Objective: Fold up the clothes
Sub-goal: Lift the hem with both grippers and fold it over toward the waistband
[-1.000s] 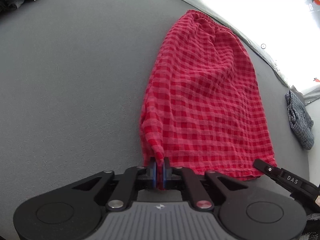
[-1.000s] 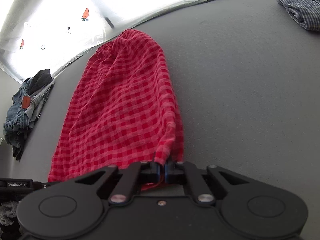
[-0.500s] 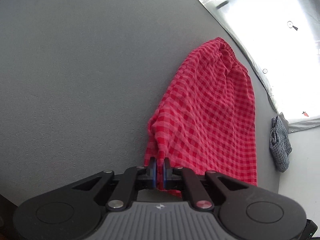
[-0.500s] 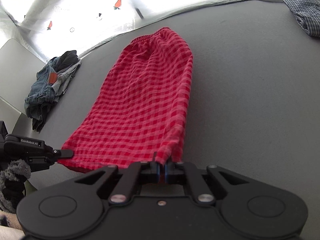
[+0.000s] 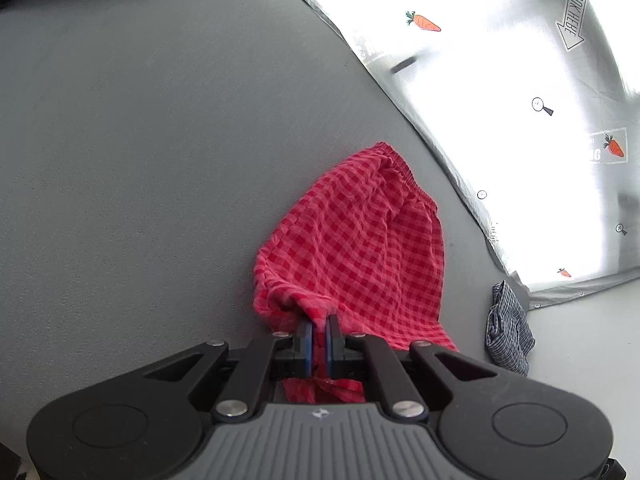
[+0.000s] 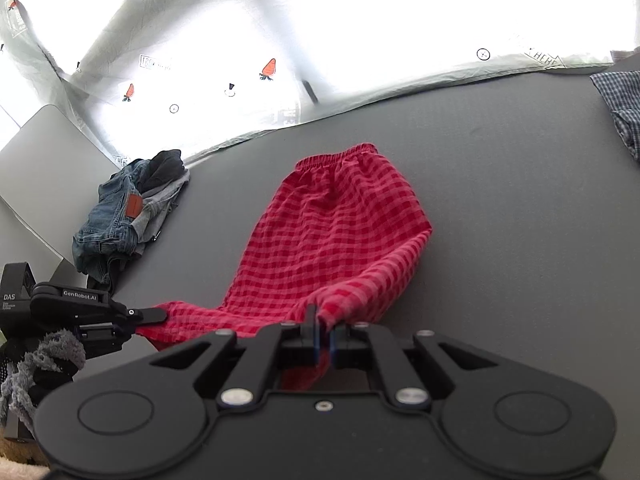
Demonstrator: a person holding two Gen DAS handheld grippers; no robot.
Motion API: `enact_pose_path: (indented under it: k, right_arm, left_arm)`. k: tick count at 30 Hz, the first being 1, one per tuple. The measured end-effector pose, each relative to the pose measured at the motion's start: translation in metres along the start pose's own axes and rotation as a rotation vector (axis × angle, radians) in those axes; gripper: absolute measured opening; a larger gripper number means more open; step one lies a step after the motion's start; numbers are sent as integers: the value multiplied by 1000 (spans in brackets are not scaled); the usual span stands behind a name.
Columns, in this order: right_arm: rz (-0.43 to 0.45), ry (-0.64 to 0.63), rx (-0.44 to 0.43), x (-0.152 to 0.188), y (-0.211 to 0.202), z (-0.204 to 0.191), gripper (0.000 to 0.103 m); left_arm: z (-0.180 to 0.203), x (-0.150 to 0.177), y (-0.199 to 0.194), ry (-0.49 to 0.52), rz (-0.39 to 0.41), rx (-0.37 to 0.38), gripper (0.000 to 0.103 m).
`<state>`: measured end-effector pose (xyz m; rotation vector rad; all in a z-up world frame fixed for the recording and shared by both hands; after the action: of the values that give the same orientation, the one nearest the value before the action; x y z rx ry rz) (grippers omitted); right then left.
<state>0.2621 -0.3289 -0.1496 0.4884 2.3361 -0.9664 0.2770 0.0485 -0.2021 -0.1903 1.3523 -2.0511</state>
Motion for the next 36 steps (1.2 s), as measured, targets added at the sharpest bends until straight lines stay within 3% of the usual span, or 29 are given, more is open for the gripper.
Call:
enact_pose_path:
  k: [13, 27, 36]
  right_arm:
    - [99, 57, -6, -47, 8, 13, 5]
    - [91, 159, 1, -111, 71, 59, 5]
    - [45, 267, 21, -152, 123, 105, 6]
  left_arm:
    - [38, -39, 3, 37, 34, 37, 7]
    - [70, -107, 53, 38, -1, 21, 7]
    - [92, -161, 114, 11, -55, -6, 7]
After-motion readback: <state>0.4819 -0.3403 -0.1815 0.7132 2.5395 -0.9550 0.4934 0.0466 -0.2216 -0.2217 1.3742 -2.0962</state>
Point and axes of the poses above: each gripper's, at about its wrist camera, not at the fingertips, and y roughly the way its jaws point, z to its right, x to its underside, the point moved 4 cm from there along y, roughly the way its jaws point, and after that the axes turned 15 degrees about -x, right-handed, at the moved point
